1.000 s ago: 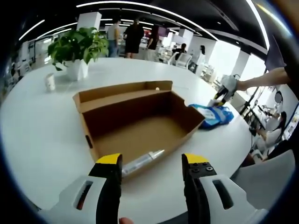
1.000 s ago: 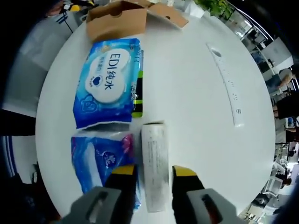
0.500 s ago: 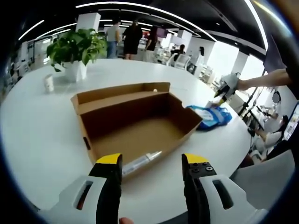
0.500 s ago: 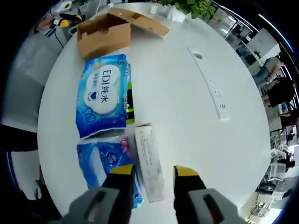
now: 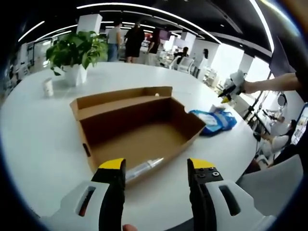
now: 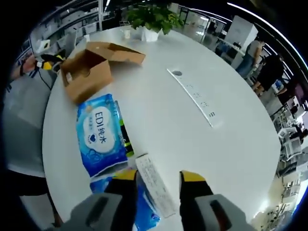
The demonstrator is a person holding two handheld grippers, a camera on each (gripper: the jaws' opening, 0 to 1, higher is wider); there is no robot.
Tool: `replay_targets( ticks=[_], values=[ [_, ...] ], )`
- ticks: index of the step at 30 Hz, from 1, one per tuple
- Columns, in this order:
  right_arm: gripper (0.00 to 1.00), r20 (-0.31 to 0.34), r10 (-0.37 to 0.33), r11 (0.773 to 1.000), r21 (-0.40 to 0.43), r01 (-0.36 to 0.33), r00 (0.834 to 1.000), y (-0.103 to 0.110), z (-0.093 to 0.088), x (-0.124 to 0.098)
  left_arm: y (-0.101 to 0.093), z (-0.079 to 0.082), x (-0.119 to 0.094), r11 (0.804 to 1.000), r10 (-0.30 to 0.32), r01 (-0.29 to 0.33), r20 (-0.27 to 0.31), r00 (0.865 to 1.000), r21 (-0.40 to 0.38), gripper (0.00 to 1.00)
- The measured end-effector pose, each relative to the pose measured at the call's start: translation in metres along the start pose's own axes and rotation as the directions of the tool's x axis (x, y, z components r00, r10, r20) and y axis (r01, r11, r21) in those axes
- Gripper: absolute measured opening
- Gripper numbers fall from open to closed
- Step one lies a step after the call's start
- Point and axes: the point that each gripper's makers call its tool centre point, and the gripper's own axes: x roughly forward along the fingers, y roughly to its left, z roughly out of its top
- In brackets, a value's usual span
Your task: Operate the shoe box by opening the lid, removing the specified soft item, and placing it in the target area until the item is outside and the box remains undamaged.
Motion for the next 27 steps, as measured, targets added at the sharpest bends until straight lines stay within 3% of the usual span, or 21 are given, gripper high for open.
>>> replay_targets(
  ticks=[7, 14, 27],
  values=[
    [0.32, 0.086, -0.007, 0.996, 0.084, 0.0, 0.996, 0.007, 0.019, -0.005, -0.002, 0.0, 0.002, 1.0, -0.011, 0.011, -0.002, 1.0, 0.009, 0.52],
    [0.34, 0.188, -0.028, 0.985, 0.17, -0.004, 0.982, 0.018, 0.045, -0.01, -0.01, -0.002, 0.003, 0.999, -0.032, 0.032, -0.008, 0.999, 0.009, 0.52],
    [0.38, 0.342, 0.01, 0.983, 0.168, -0.071, 0.94, 0.055, 0.108, -0.012, -0.016, 0.001, 0.002, 0.999, -0.054, 0.054, 0.005, 0.999, 0.002, 0.52]
  ],
)
